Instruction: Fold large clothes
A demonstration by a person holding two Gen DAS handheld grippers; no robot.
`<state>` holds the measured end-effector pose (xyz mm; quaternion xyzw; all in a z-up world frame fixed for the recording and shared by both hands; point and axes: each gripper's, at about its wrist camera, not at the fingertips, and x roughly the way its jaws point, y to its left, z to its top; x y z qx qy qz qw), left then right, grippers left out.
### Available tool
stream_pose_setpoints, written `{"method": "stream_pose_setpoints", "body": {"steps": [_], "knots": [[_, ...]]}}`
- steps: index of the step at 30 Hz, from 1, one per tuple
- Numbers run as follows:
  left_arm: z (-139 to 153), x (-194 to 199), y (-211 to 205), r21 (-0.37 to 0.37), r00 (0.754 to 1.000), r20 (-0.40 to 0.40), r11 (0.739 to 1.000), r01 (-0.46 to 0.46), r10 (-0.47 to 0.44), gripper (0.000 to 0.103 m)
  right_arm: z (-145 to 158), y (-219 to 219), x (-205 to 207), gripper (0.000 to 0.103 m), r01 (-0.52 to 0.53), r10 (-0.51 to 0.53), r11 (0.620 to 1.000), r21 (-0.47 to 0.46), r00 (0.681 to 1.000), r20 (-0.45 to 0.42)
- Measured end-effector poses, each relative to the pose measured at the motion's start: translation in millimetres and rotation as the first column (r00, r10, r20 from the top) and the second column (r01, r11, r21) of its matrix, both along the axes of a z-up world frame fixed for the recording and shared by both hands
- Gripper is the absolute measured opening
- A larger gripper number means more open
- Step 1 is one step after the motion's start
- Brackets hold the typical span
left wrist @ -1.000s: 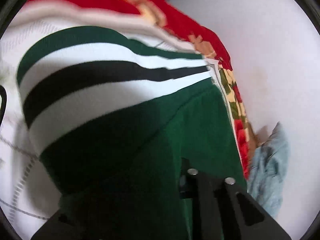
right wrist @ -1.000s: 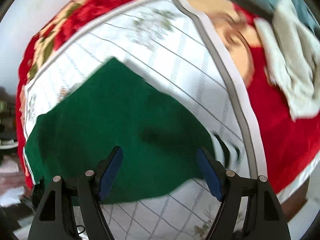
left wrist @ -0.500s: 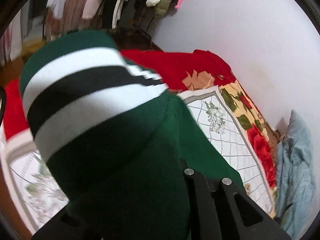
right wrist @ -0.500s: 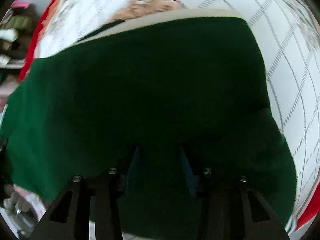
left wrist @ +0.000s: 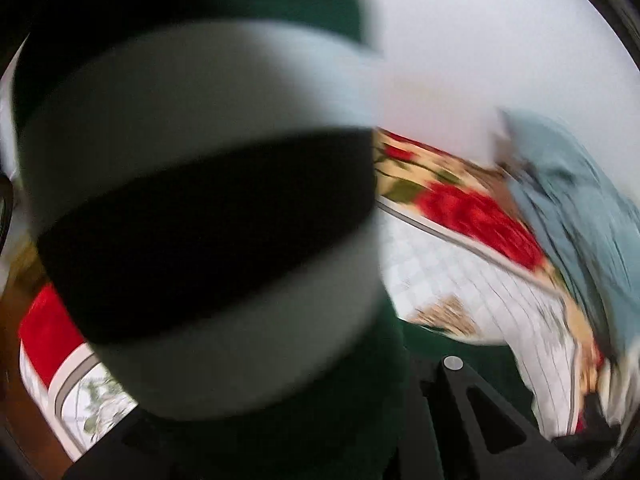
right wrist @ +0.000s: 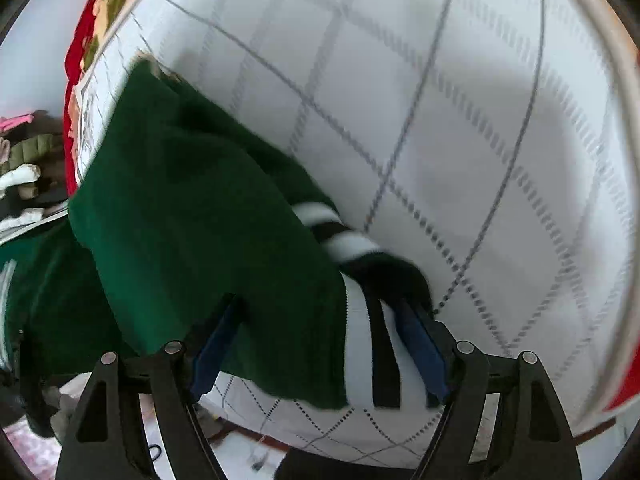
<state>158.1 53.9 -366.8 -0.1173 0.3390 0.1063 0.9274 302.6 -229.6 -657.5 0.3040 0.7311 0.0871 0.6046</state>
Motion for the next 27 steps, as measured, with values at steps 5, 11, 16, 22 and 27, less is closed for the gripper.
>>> {"method": "stream_pose_setpoints", "body": {"steps": [5, 11, 16, 22, 27], "knots": [[-18.3, 13.6, -91.6, 0.018, 0.959, -0.053, 0.960, 0.279, -0.277, 0.008, -11.7, 12.3, -8.0, 0.081, -0.026, 0.024, 0.999, 0.033, 0.998, 0.051], [-101.7, 11.9, -184.4, -0.027, 0.840, -0.242, 0.869, 0.494, -0.485, 0.008, -17.5, 3.1, -12.4, 0.081, -0.021, 0.016, 0.995, 0.095, 0.999, 0.050], [-132.3, 20.5, -194.1, -0.013, 0.818, -0.319, 0.865, 0.501, -0.478, 0.011, -20.7, 0.0, -16.2, 0.080, -0.034, 0.031, 0.994, 0.108, 0.999, 0.036], [-110.1, 16.4, -191.7, -0.006, 0.789, -0.385, 0.856, 0.517, -0.479, 0.023, 8.5, -41.0, -14.1, 0.080, 0.007, -0.009, 1.000, 0.024, 0.997, 0.073], [-99.8, -4.1, -171.3, -0.098, 0.786, -0.432, 0.890, 0.446, -0.442, 0.086, 48.5, -86.6, -28.1, 0.083, 0.104, -0.111, 0.993, 0.054, 0.984, 0.140]]}}
